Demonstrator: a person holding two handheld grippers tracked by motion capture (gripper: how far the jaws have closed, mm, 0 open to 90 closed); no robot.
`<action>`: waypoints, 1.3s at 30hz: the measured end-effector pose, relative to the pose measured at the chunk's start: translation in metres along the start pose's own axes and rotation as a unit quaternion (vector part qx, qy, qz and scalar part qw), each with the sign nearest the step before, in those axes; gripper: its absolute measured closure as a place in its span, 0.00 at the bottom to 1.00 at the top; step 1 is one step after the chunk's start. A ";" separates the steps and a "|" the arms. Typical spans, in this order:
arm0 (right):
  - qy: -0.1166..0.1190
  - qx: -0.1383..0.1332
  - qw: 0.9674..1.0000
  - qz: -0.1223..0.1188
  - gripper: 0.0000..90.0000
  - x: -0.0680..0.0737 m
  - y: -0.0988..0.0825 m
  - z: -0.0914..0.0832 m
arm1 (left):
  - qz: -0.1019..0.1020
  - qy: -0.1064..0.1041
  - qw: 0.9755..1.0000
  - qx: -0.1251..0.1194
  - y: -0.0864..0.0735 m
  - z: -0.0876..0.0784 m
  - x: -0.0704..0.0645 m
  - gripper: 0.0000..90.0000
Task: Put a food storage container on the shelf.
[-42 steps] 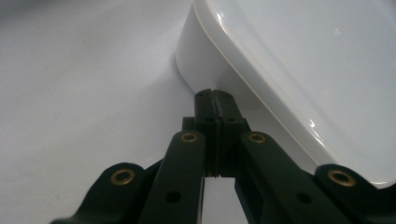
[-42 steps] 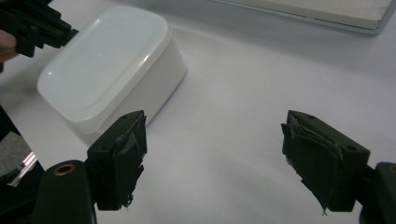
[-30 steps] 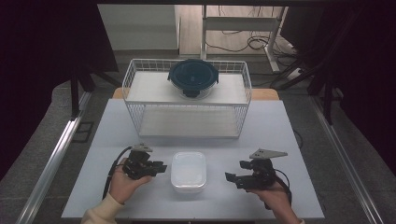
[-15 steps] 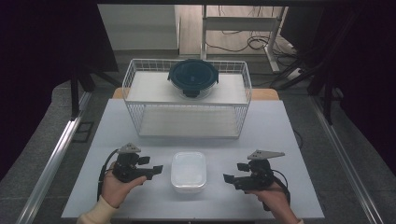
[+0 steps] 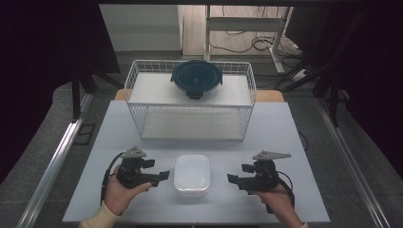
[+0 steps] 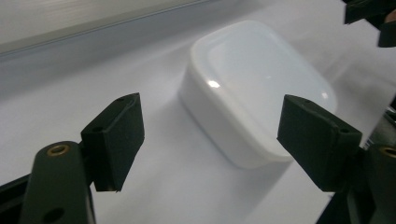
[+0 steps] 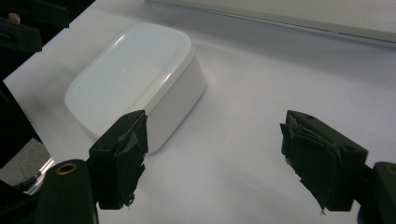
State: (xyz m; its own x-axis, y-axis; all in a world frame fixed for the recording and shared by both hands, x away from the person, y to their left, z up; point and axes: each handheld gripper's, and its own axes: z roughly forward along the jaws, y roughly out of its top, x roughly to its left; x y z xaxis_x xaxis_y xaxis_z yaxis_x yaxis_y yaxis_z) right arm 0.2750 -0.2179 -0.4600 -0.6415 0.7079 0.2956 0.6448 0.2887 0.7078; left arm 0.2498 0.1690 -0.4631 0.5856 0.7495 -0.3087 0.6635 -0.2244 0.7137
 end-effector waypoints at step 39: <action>0.087 0.037 0.991 0.097 0.50 0.014 0.023 0.072 | -0.155 -0.129 0.979 0.033 0.002 0.047 0.027 0.44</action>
State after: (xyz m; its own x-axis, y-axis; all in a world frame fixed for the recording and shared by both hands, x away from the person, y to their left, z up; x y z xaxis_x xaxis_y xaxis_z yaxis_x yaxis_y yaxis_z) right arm 0.3106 -0.1549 -0.4861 -0.5605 0.6345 0.5321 0.7875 0.2097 0.5796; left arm 0.2885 0.1595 -0.4994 0.4434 0.6080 -0.6585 0.8515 -0.0564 0.5213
